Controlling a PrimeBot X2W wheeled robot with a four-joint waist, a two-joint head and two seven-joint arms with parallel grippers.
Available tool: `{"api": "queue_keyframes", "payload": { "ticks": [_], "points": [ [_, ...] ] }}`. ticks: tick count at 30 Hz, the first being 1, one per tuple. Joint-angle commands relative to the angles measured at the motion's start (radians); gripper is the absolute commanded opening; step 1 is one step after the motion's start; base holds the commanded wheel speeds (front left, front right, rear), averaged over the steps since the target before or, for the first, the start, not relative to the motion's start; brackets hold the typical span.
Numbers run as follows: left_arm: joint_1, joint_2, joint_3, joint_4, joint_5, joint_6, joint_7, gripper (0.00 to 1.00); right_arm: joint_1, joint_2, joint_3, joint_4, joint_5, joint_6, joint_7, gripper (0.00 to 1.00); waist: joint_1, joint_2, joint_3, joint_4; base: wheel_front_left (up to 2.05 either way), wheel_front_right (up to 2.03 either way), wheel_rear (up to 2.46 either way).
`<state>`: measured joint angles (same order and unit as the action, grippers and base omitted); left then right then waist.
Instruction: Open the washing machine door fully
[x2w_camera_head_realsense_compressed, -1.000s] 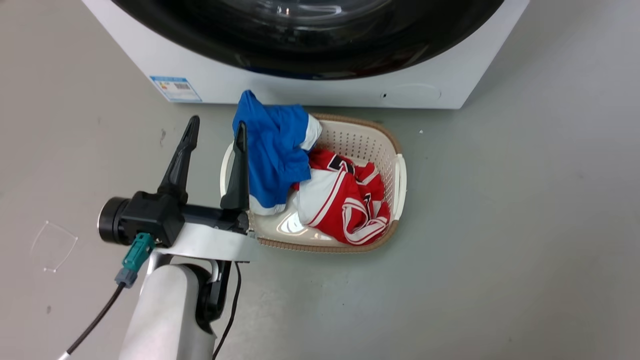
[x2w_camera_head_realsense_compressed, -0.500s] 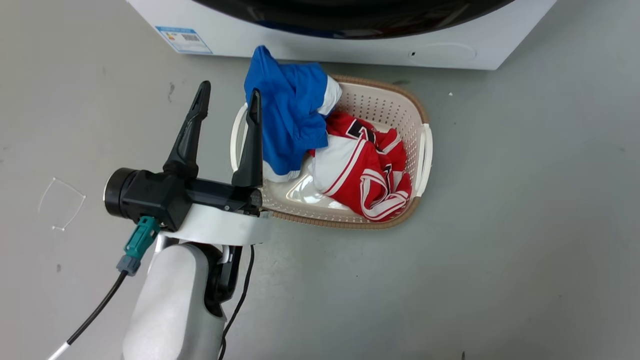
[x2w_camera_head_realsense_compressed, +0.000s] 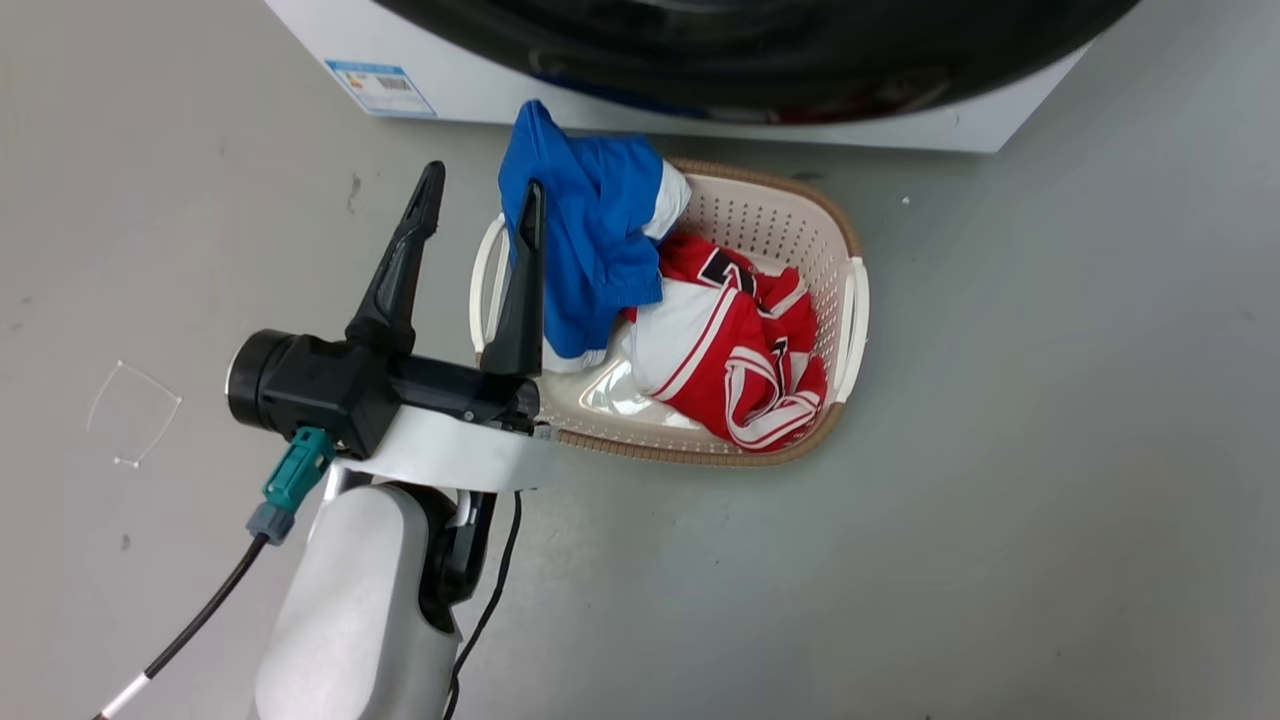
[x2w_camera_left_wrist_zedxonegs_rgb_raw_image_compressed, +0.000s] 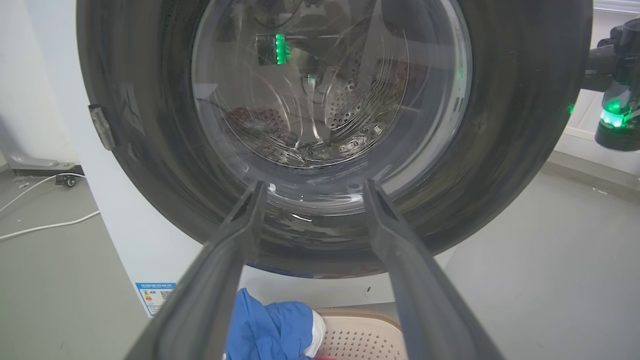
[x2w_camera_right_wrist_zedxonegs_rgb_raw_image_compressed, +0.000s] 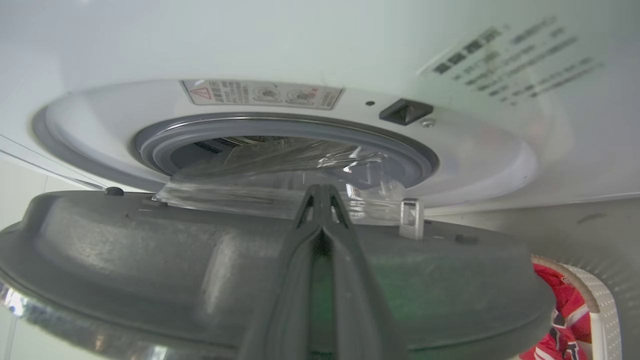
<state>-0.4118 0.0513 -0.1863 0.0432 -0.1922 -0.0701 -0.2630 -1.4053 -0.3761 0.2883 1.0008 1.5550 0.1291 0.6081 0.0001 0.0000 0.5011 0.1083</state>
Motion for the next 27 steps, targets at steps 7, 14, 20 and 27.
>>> {"api": "queue_keyframes", "payload": {
  "ticks": [7,14,20,27],
  "points": [
    [0.047,-0.001,0.006,0.03,0.006,-0.01,-0.003,1.0,0.108,0.042,0.006,-0.042,0.037,0.003,0.073,0.0,-0.0001,0.0,-0.085,-0.021,0.0,0.0,0.0],
    [0.103,-0.001,0.018,0.061,0.013,-0.017,-0.003,1.0,0.234,0.075,0.012,-0.063,0.065,0.003,0.112,0.0,-0.0001,0.0,-0.193,-0.031,0.0,0.0,0.0],
    [0.157,-0.002,0.023,0.08,0.009,-0.023,-0.003,1.0,0.346,0.127,0.026,-0.097,0.082,0.003,0.13,0.0,-0.0001,0.0,-0.272,-0.035,0.0,0.0,0.0],
    [0.218,-0.002,0.015,0.108,0.014,-0.032,-0.003,1.0,0.469,0.188,0.045,-0.13,0.094,0.003,0.137,0.0,-0.0001,0.0,-0.355,-0.028,0.0,0.0,0.0]
  ]
}}
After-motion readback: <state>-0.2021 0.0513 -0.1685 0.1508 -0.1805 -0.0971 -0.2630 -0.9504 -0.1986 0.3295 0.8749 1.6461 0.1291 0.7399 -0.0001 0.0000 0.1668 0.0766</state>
